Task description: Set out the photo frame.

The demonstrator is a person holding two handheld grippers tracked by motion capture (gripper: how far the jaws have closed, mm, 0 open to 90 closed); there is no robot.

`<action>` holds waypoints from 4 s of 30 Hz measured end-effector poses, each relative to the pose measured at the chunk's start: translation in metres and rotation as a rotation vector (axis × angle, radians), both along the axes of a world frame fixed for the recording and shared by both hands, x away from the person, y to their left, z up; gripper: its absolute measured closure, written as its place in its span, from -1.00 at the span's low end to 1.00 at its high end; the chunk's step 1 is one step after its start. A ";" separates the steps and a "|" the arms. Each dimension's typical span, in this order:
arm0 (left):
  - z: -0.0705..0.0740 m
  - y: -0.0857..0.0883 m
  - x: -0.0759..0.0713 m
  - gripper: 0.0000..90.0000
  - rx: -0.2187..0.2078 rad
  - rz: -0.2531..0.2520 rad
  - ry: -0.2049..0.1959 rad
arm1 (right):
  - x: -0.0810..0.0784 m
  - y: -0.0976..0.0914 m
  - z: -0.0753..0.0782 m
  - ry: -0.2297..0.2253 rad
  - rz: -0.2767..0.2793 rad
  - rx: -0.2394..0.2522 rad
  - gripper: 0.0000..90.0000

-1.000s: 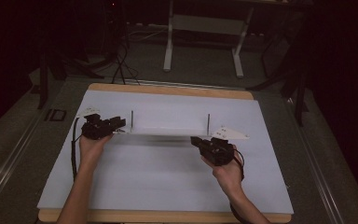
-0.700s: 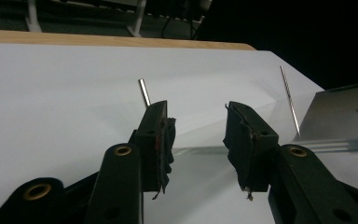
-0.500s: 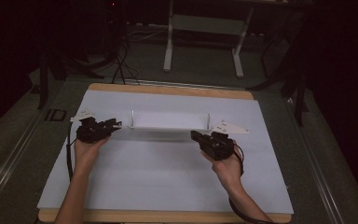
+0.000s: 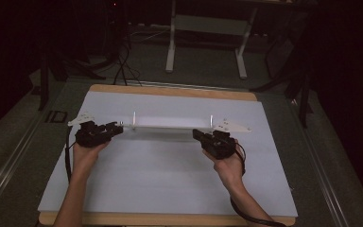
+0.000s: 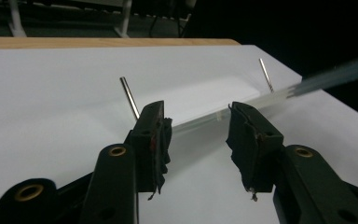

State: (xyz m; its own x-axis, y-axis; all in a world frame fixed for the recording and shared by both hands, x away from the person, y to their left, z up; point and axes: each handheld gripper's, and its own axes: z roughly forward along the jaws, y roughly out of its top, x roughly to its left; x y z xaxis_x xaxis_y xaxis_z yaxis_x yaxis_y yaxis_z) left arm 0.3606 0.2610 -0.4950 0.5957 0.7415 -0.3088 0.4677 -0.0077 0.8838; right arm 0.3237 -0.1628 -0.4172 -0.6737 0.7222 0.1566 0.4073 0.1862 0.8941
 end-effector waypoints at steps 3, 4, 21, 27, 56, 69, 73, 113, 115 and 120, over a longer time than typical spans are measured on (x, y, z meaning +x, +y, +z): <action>0.000 0.000 -0.001 0.25 0.010 -0.002 -0.007 | 0.001 0.000 0.000 -0.001 0.000 -0.003 1.00; 0.001 0.000 -0.003 0.24 0.012 -0.005 -0.023 | 0.002 0.000 0.000 0.000 0.000 -0.001 1.00; 0.012 -0.017 -0.015 0.19 0.151 -0.014 -0.152 | 0.007 0.001 0.001 0.007 -0.002 0.008 1.00; 0.023 -0.031 -0.016 0.09 0.162 -0.026 -0.205 | 0.008 0.001 0.001 0.008 -0.001 0.006 1.00; 0.033 -0.051 -0.011 -0.03 0.169 -0.018 -0.260 | 0.014 -0.013 0.003 -0.001 -0.030 0.004 1.00; 0.036 -0.052 -0.007 0.01 0.176 0.002 -0.255 | 0.015 -0.033 -0.009 -0.009 -0.057 -0.088 0.86; 0.037 -0.051 -0.007 0.04 0.174 0.013 -0.247 | 0.017 -0.038 -0.011 -0.003 -0.066 -0.093 0.84; 0.041 -0.051 0.004 0.04 0.158 0.031 -0.239 | 0.056 -0.066 -0.019 -0.079 -0.145 -0.183 0.04; 0.041 -0.051 0.004 0.04 0.157 0.031 -0.239 | 0.058 -0.065 -0.019 -0.094 -0.123 -0.180 0.03; 0.041 -0.051 0.005 0.04 0.148 0.028 -0.234 | 0.061 -0.061 -0.019 -0.122 -0.099 -0.184 -0.01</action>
State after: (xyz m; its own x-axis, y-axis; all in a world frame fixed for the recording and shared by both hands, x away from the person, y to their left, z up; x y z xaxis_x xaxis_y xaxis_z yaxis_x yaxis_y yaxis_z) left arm 0.3658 0.2102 -0.4543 0.6171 0.7851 -0.0525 0.2526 -0.1345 0.9582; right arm 0.3847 -0.2239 -0.4365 -0.6041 0.7945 -0.0625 0.3224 0.3153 0.8925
